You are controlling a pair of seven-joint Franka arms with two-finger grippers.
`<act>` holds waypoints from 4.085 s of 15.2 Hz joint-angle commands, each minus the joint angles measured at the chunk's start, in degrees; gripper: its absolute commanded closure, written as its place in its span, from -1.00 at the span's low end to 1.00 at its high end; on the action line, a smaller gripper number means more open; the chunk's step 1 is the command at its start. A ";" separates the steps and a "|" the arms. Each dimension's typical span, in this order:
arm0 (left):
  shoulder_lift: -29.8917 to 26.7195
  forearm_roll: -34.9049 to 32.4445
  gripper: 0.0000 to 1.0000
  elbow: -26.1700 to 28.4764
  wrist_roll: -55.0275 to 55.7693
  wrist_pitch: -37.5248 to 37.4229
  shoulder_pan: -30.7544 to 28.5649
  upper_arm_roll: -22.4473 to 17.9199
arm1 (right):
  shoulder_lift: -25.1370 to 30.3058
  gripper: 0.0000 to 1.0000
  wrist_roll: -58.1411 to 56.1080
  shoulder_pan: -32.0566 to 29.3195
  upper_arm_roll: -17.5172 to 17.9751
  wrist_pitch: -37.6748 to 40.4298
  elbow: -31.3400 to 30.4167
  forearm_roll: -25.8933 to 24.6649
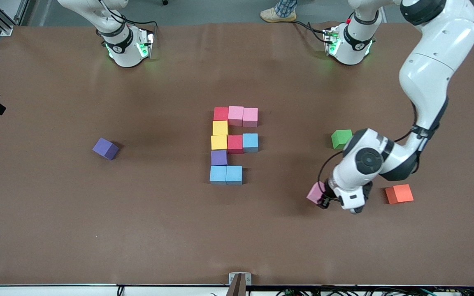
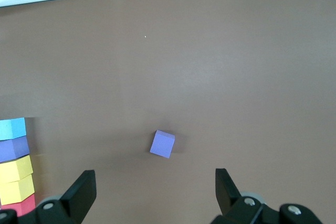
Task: Arrange 11 blocks into digit 3
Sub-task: 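Grasp the pink block with the left gripper and lift it, then carry the pink block with the left gripper beside the light blue blocks, then lower the pink block onto the table with the left gripper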
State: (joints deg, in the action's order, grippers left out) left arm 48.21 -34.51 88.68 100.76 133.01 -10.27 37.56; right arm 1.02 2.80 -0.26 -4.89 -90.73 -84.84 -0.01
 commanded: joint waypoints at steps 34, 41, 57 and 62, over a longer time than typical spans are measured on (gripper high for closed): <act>5.93 10.42 0.98 -13.62 42.68 -1.27 30.92 -15.23 | -0.23 -1.00 -0.16 0.08 -0.03 0.03 0.55 -0.87; 6.11 10.60 0.98 -13.97 42.59 -1.97 31.54 -15.32 | -0.23 -1.00 -0.16 0.17 -0.03 0.03 0.55 -0.87; 7.52 10.60 0.92 -15.29 42.42 -2.23 32.69 -15.41 | -0.14 -1.00 -0.16 0.08 -0.03 0.21 0.55 -0.96; 8.13 10.60 0.35 -16.08 41.80 -2.14 32.95 -15.41 | -0.14 -1.00 -0.16 0.08 -0.03 0.12 0.55 -0.96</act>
State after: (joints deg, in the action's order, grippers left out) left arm 54.55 -25.05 75.56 143.71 131.63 21.36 22.80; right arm 1.02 2.80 -0.24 -4.95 -90.77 -84.84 -0.01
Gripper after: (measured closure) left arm 0.436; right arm 0.000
